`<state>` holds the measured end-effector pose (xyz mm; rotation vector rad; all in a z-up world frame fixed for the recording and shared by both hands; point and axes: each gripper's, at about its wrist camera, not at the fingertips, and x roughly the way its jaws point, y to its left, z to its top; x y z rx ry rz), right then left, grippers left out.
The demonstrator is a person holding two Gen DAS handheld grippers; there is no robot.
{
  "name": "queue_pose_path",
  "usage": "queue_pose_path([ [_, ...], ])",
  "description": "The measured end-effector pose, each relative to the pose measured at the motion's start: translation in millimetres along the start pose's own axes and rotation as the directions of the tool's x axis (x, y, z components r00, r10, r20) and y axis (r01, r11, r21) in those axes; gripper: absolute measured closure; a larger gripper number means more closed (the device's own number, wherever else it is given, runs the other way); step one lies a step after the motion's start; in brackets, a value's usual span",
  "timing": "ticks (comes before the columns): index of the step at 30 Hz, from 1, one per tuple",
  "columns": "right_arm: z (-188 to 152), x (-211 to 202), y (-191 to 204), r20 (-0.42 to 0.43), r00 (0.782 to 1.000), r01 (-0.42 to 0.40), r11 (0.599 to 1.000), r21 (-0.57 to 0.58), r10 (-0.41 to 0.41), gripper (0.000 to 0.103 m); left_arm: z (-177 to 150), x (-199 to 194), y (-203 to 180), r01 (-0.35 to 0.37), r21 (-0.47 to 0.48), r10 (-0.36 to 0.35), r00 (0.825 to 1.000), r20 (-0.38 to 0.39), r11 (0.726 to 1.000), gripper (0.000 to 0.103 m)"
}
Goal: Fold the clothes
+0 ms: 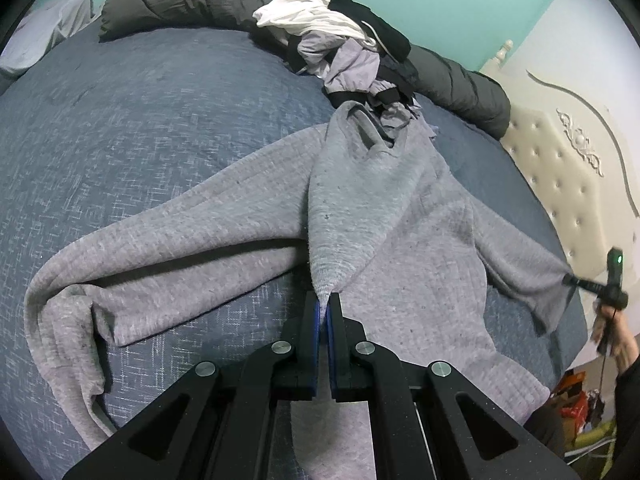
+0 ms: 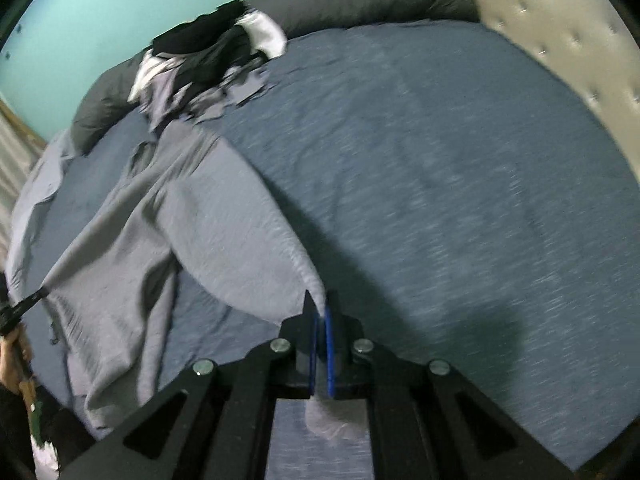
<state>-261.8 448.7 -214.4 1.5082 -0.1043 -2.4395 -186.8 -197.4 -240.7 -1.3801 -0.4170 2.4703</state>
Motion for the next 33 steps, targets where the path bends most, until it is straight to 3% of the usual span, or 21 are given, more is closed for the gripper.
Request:
queue_pose_path([
  [7, 17, 41, -10, -0.02, 0.997, 0.068, 0.997, -0.027, -0.068, 0.099, -1, 5, -5, -0.018, 0.013, 0.019, 1.0, -0.021, 1.0, 0.1],
  [9, 14, 37, -26, 0.01, 0.998, 0.067, 0.998, 0.004, -0.067, 0.095, -1, 5, -6, -0.023, 0.021, 0.024, 0.999, -0.027, 1.0, 0.1],
  [11, 8, 27, -44, 0.064, 0.997, 0.045, 0.998, 0.052, -0.048, 0.076, -1, 6, -6, -0.024, 0.022, 0.025, 0.999, -0.03, 0.999, 0.1],
  [12, 4, 20, -53, 0.097, 0.995, 0.027, 0.997, 0.075, -0.034, 0.059, -1, 6, -6, -0.024, 0.022, 0.025, 0.999, -0.03, 0.999, 0.1],
  [13, -1, 15, -62, 0.123, 0.992, 0.022, 0.995, 0.092, -0.034, 0.05, -1, 7, -5, -0.025, 0.021, 0.025, 0.999, -0.031, 0.999, 0.1],
  [19, -41, -3, -134, 0.151, 0.984, 0.051, 0.966, 0.255, -0.092, 0.05, -2, 10, -5, -0.026, 0.019, 0.027, 0.999, -0.036, 0.999, 0.1],
  [22, -60, 12, -149, 0.09, 0.992, 0.055, 0.954, 0.293, -0.085, 0.05, -2, 10, -5, -0.029, 0.019, 0.03, 0.999, -0.038, 0.999, 0.1],
  [25, -75, 29, -145, 0.076, 0.996, -0.068, 0.949, 0.309, 0.047, 0.049, -3, 11, -6, -0.03, 0.018, 0.03, 0.999, -0.041, 0.999, 0.1],
  [28, -82, 45, -138, 0.062, 0.996, -0.077, 0.944, 0.32, 0.061, 0.042, -4, 12, -7, -0.032, 0.018, 0.033, 0.998, -0.048, 0.999, 0.1],
  [33, -77, 62, -124, 0.064, 0.995, -0.091, 0.944, 0.316, 0.074, 0.042, -4, 12, -11, -0.035, 0.026, 0.037, 0.998, -0.054, 0.999, 0.1],
])
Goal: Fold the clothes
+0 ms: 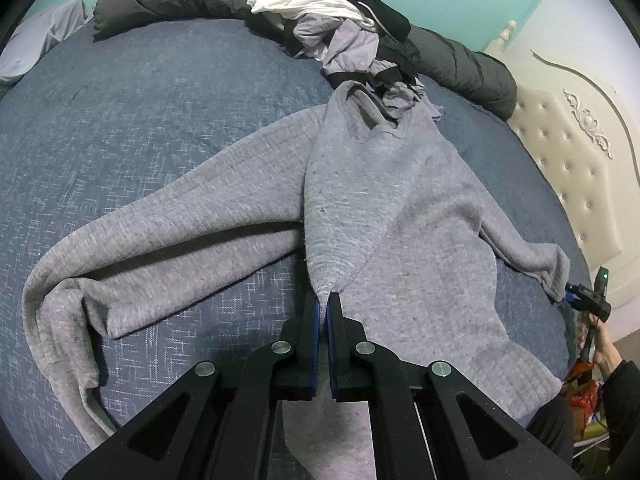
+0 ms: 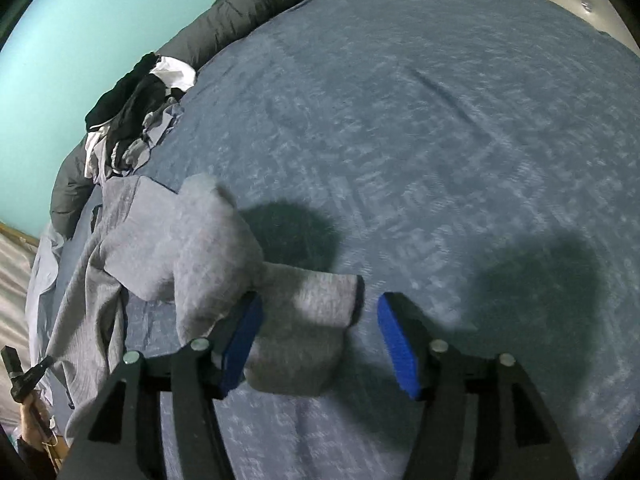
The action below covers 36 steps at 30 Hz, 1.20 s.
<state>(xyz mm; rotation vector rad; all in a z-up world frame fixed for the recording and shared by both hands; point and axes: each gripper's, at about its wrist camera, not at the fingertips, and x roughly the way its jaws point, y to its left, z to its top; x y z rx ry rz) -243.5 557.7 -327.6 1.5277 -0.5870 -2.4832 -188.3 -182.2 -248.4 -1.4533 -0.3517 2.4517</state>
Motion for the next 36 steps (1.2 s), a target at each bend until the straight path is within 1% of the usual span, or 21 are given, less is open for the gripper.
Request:
queue_pose_path([
  [1, 1, 5, 5, -0.01, 1.0, 0.003, 1.0, -0.013, -0.003, 0.042, 0, 0, -1, -0.001, 0.001, 0.001, 1.0, -0.001, 1.0, 0.1],
  [3, -1, 16, 17, -0.036, 0.998, 0.043, 0.997, -0.063, -0.045, 0.042, 0, 0, -1, -0.004, 0.001, 0.004, 1.0, -0.002, 1.0, 0.1],
  [4, -1, 20, 23, -0.041, 0.997, 0.055, 0.994, -0.096, -0.059, 0.046, 0, 1, -1, -0.005, 0.001, 0.005, 1.0, -0.003, 1.0, 0.1],
  [5, -2, 23, 28, -0.044, 0.996, 0.066, 0.99, -0.128, -0.072, 0.052, 0, 1, -1, -0.006, 0.001, 0.006, 1.0, -0.003, 1.0, 0.1],
  [6, -3, 25, 31, -0.046, 0.996, 0.068, 0.988, -0.141, -0.075, 0.07, 0, 1, -2, -0.007, 0.001, 0.007, 1.0, -0.004, 1.0, 0.1],
  [7, -3, 25, 31, -0.042, 0.995, 0.082, 0.987, -0.139, -0.089, 0.084, 0, 1, -2, -0.009, 0.001, 0.009, 1.0, -0.005, 1.0, 0.1],
  [8, -2, 25, 31, -0.038, 0.994, 0.096, 0.986, -0.138, -0.102, 0.09, 0, 1, -3, -0.01, 0.003, 0.01, 1.0, -0.006, 1.0, 0.1],
  [9, -2, 24, 31, -0.033, 0.995, 0.088, 0.988, -0.13, -0.094, 0.096, 0, 1, -3, -0.011, 0.004, 0.011, 1.0, -0.007, 1.0, 0.1],
  [10, -1, 21, 29, -0.027, 0.996, 0.085, 0.988, -0.126, -0.089, 0.097, 1, 1, -3, -0.011, 0.005, 0.011, 1.0, -0.007, 1.0, 0.1],
  [13, 5, 4, 24, 0.023, 0.995, 0.104, 0.988, -0.117, -0.102, 0.098, 2, 0, -3, -0.01, 0.006, 0.01, 1.0, -0.006, 1.0, 0.1],
  [16, 14, -26, 10, 0.092, 0.988, 0.13, 0.989, -0.076, -0.123, 0.098, 2, 0, -4, -0.008, 0.011, 0.008, 1.0, -0.007, 1.0, 0.1],
  [20, 33, -70, -23, 0.175, 0.966, 0.195, 0.981, -0.013, -0.19, 0.098, 2, 0, -4, -0.009, 0.016, 0.009, 1.0, -0.008, 1.0, 0.1],
  [24, 49, -93, -35, 0.221, 0.938, 0.269, 0.963, 0.015, -0.266, 0.098, 2, 1, -6, -0.013, 0.02, 0.013, 1.0, -0.014, 1.0, 0.1],
  [27, 58, -100, -35, 0.243, 0.916, 0.323, 0.946, 0.03, -0.32, 0.098, 2, 1, -9, -0.017, 0.027, 0.018, 1.0, -0.018, 0.999, 0.1],
  [29, 64, -102, -36, 0.256, 0.906, 0.339, 0.94, 0.042, -0.338, 0.098, 2, 1, -11, -0.02, 0.032, 0.021, 1.0, -0.02, 0.999, 0.1],
  [33, 68, -102, -13, 0.279, 0.886, 0.38, 0.925, 0.016, -0.369, 0.097, 3, 0, -14, -0.016, 0.046, 0.017, 1.0, -0.027, 0.999, 0.099],
  [35, 65, -109, 0, 0.316, 0.868, 0.402, 0.916, 0.003, -0.382, 0.093, 3, -2, -16, -0.005, 0.049, 0.007, 1.0, -0.03, 0.999, 0.099],
  [36, 64, -113, 7, 0.336, 0.859, 0.412, 0.911, -0.002, -0.387, 0.086, 3, -3, -16, -0.002, 0.052, 0.004, 0.999, -0.032, 0.999, 0.099],
])
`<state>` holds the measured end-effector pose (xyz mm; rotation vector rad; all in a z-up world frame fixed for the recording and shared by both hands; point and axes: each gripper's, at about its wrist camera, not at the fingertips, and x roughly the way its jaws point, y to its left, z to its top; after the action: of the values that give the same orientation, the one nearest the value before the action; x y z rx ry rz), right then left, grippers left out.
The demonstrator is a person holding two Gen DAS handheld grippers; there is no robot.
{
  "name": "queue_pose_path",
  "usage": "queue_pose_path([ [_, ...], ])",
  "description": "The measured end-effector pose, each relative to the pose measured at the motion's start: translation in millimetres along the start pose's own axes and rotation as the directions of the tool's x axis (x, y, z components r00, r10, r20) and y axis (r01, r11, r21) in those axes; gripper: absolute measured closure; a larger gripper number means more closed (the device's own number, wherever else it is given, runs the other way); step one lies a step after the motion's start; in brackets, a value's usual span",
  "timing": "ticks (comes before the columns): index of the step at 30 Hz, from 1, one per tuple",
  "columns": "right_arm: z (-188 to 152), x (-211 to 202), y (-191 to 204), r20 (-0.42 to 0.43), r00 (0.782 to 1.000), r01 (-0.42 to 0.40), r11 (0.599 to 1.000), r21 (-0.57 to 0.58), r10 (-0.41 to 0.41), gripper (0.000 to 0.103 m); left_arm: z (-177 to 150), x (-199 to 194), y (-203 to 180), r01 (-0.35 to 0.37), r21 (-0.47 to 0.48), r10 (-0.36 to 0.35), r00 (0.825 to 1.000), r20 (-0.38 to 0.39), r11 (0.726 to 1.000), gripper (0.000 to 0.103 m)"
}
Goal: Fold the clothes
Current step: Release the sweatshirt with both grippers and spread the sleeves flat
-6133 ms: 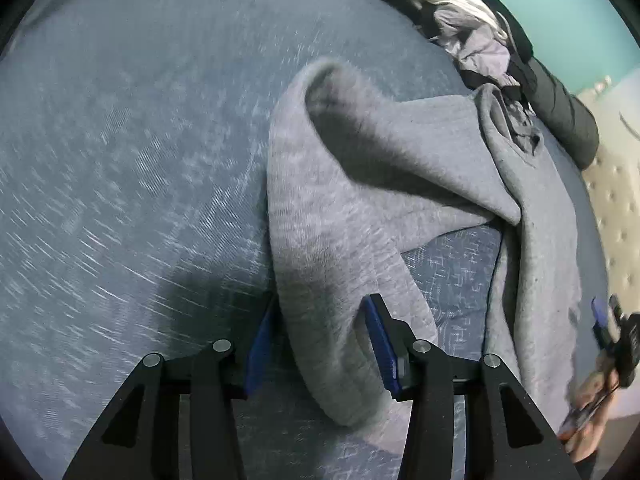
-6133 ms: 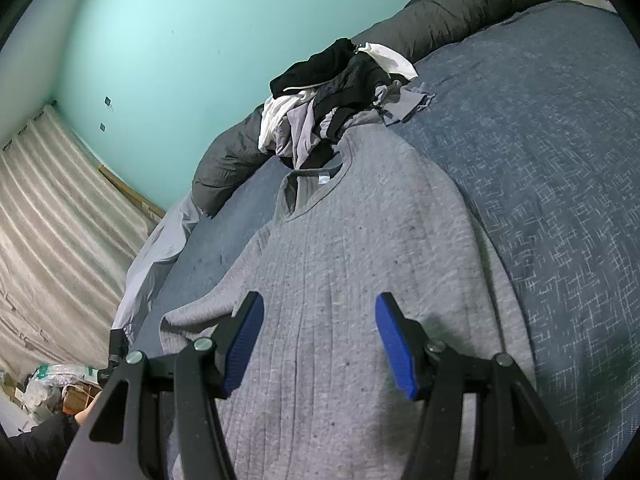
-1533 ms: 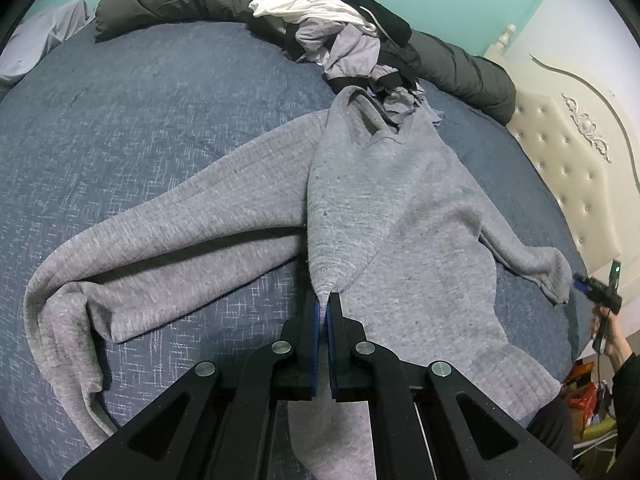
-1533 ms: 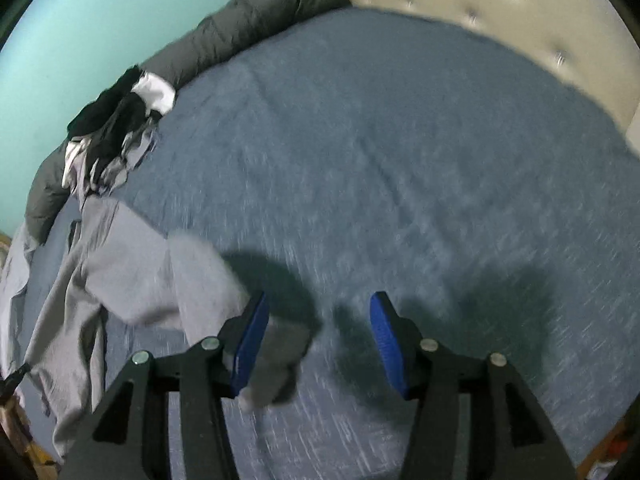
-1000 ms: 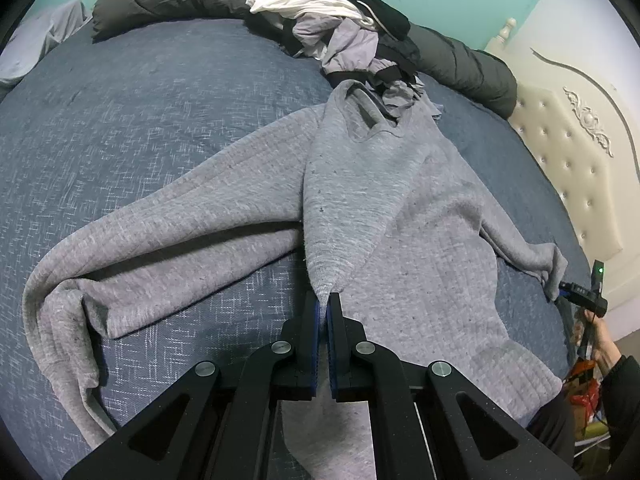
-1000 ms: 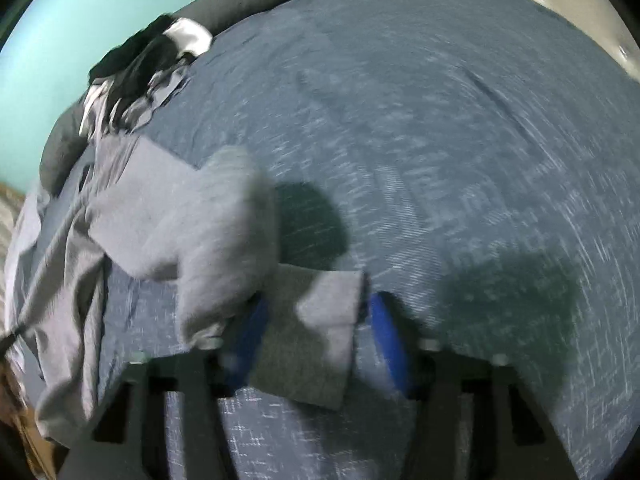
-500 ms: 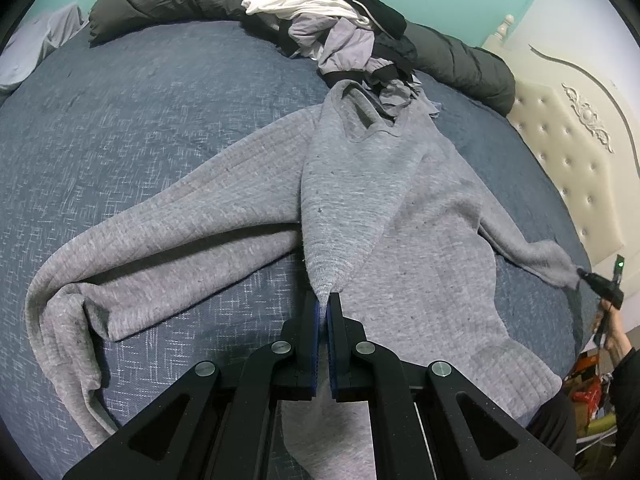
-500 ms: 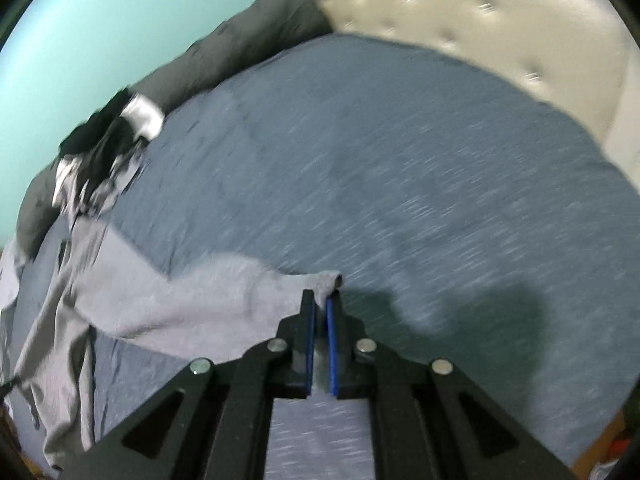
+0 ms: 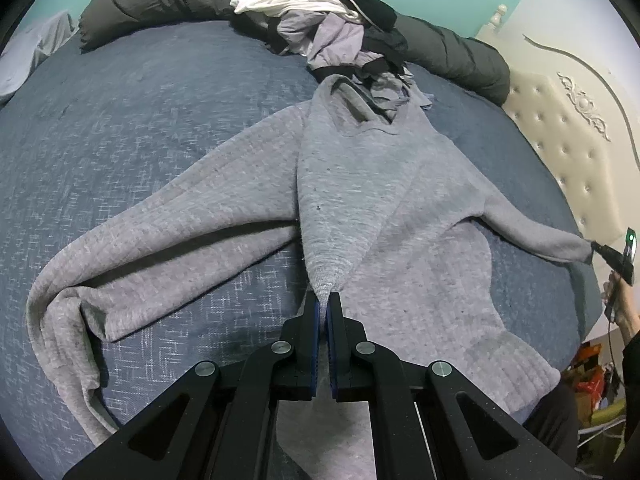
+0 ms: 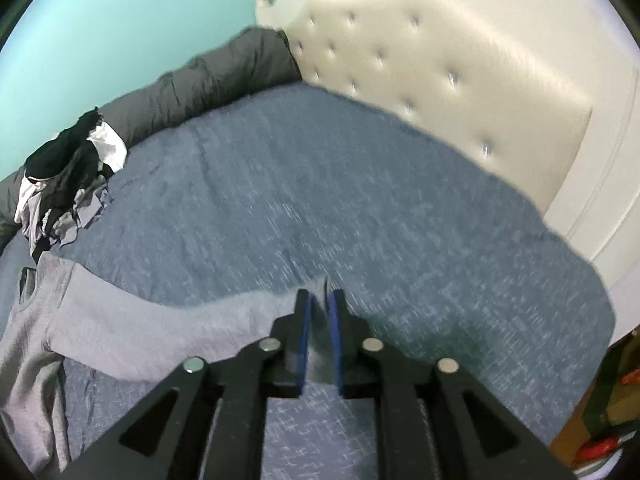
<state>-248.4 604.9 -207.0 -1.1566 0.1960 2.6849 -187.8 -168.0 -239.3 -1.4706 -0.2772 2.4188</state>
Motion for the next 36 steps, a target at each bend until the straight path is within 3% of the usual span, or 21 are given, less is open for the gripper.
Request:
queue_pose_path([
  [1, 1, -7, 5, 0.018, 1.0, 0.017, 1.0, 0.005, -0.017, 0.077, 0, -1, 0, 0.002, 0.002, -0.002, 1.0, -0.002, 1.0, 0.099],
  [3, 2, -18, 15, 0.024, 0.999, -0.044, 0.999, 0.031, 0.043, 0.066, -1, -5, -1, 0.004, -0.003, -0.004, 1.0, -0.004, 1.0, 0.099],
  [5, -4, -23, 35, -0.038, 0.983, -0.179, 0.983, 0.027, 0.18, 0.062, -2, -10, 0, 0.006, -0.011, -0.006, 1.0, -0.002, 1.0, 0.097],
  [7, -14, -29, 66, -0.109, 0.952, -0.29, 0.957, -0.009, 0.288, 0.062, -2, -18, 3, 0.007, -0.029, -0.007, 1.0, 0.006, 1.0, 0.09],
  [9, -30, -34, 102, -0.19, 0.907, -0.39, 0.92, -0.043, 0.376, 0.054, -4, -27, 6, 0.01, -0.047, -0.01, 1.0, 0.017, 0.999, 0.083],
  [13, -76, -42, 180, -0.382, 0.768, -0.577, 0.814, -0.067, 0.513, 0.051, -10, -51, 10, 0.007, -0.046, -0.006, 0.999, 0.033, 0.999, 0.082],
  [18, -130, -64, 262, -0.534, 0.632, -0.708, 0.699, -0.102, 0.562, 0.051, -22, -81, 13, 0.01, -0.036, -0.008, 0.998, 0.06, 0.999, 0.081],
  [20, -154, -68, 286, -0.597, 0.584, -0.736, 0.668, -0.106, 0.549, 0.051, -30, -91, 13, 0.012, -0.025, -0.011, 0.998, 0.061, 1.0, 0.081],
  [22, -175, -69, 308, -0.64, 0.555, -0.75, 0.652, -0.109, 0.531, 0.051, -37, -96, 12, 0.015, -0.015, -0.014, 0.999, 0.053, 1.0, 0.081],
  [26, -203, -71, 328, -0.683, 0.509, -0.767, 0.637, -0.082, 0.525, 0.051, -52, -100, 15, 0.02, -0.006, -0.02, 0.999, 0.026, 1.0, 0.077],
  [30, -220, -70, 341, -0.709, 0.514, -0.764, 0.634, -0.123, 0.482, 0.054, -67, -97, 18, 0.023, -0.013, -0.023, 1.0, -0.008, 1.0, 0.075],
  [31, -224, -70, 343, -0.716, 0.512, -0.767, 0.628, -0.131, 0.475, 0.071, -70, -97, 20, 0.023, -0.016, -0.023, 1.0, -0.012, 1.0, 0.075],
  [33, -226, -72, 343, -0.718, 0.517, -0.771, 0.617, -0.154, 0.466, 0.088, -75, -96, 22, 0.026, -0.025, -0.027, 0.999, -0.022, 0.999, 0.074],
  [36, -223, -79, 335, -0.698, 0.537, -0.77, 0.612, -0.178, 0.473, 0.098, -81, -92, 24, 0.034, -0.036, -0.035, 0.999, -0.037, 0.999, 0.074],
])
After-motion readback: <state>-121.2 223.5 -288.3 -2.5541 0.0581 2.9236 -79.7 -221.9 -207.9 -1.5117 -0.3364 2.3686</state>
